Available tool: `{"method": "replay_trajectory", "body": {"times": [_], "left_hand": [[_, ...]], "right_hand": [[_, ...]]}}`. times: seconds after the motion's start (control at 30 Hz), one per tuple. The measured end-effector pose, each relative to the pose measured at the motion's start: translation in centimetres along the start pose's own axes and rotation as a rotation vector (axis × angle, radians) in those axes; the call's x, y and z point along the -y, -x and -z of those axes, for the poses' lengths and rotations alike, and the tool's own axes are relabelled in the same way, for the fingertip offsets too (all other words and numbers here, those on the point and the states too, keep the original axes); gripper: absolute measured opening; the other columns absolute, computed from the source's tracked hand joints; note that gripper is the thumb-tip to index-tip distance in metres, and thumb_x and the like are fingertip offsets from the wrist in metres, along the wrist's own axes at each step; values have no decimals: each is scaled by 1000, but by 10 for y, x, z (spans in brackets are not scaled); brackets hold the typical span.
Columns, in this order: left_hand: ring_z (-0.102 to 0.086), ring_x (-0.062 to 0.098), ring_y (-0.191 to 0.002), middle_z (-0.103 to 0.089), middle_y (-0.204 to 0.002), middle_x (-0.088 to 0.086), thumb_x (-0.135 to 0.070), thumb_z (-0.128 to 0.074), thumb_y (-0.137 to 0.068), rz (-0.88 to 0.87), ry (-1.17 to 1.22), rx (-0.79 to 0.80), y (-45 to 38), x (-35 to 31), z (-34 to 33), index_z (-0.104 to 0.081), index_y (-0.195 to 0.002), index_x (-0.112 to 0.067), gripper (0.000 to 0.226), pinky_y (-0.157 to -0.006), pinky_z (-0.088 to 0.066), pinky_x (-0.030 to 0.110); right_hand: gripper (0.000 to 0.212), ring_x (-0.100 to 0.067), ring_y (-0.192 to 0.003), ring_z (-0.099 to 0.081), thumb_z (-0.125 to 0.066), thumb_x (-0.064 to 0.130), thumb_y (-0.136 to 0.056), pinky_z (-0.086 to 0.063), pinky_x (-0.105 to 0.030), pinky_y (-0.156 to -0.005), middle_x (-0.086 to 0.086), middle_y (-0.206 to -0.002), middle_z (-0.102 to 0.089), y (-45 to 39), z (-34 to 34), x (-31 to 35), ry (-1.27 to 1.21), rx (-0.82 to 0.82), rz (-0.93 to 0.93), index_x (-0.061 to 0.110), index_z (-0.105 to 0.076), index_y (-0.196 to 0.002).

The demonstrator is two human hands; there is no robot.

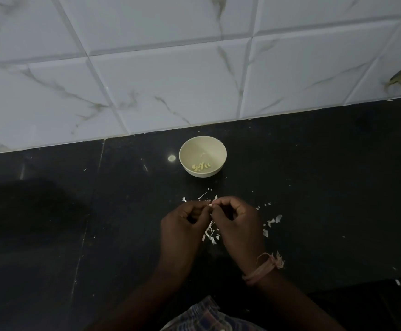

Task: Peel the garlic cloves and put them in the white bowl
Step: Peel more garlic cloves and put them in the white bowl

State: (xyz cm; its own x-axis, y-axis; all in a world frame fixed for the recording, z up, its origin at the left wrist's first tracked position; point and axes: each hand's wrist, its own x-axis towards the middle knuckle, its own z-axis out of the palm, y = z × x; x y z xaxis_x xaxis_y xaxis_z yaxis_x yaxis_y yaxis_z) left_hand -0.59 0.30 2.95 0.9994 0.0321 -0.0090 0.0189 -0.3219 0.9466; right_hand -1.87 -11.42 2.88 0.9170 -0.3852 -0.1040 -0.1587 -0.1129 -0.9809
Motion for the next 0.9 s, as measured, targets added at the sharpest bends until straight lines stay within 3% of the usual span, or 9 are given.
{"method": "replay_trajectory", "body": {"times": [0.23, 0.4, 0.57, 0.63, 0.73, 0.9], "left_hand": [[-74, 0, -79, -77, -87, -20, -13, -77, -89, 6, 18, 58, 8, 0, 1, -81, -100, -29, 20, -76, -61, 26], [-75, 4, -85, -78, -92, -18, -11, -76, -89, -5, 38, 69, 7, 5, 4, -81, -102, -29, 23, -80, -62, 36], [-76, 5, -82, -78, -89, -18, -6, -77, -87, -20, 53, 68, 7, 7, 11, -80, -99, -34, 30, -76, -62, 32], [-76, 6, -82, -79, -89, -17, -6, -77, -87, -28, 53, 74, 6, 7, 13, -80, -99, -34, 31, -75, -62, 31], [-76, 6, -80, -79, -88, -16, -3, -77, -87, -32, 63, 81, 4, 7, 16, -79, -98, -36, 34, -72, -60, 24], [-77, 8, -82, -79, -88, -14, 2, -75, -87, -31, 86, 91, 0, 8, 17, -81, -99, -30, 35, -72, -59, 21]], "right_hand": [[12, -1, -69, -67, -71, 11, -85, -50, -14, -60, 8, -74, -72, 2, -3, -2, 61, -2, -56, 22, -71, -81], [13, 0, -68, -66, -71, 9, -84, -48, -13, -60, 7, -72, -71, 1, -1, 0, 88, 36, -38, 21, -73, -80], [12, -4, -67, -65, -70, 8, -86, -51, -18, -62, 4, -72, -72, 1, 1, 0, 95, 128, 11, 16, -75, -80], [13, -6, -66, -65, -70, 8, -86, -54, -23, -62, 3, -70, -71, 2, 0, 1, 114, 131, 24, 17, -74, -78], [14, -21, -69, -69, -68, 8, -86, -60, -40, -66, -2, -69, -70, 1, -3, 2, 94, 152, 29, 15, -74, -75], [14, -26, -66, -70, -67, 7, -84, -60, -48, -65, -4, -67, -70, -4, -6, 3, 77, 143, -3, 14, -74, -74]]}}
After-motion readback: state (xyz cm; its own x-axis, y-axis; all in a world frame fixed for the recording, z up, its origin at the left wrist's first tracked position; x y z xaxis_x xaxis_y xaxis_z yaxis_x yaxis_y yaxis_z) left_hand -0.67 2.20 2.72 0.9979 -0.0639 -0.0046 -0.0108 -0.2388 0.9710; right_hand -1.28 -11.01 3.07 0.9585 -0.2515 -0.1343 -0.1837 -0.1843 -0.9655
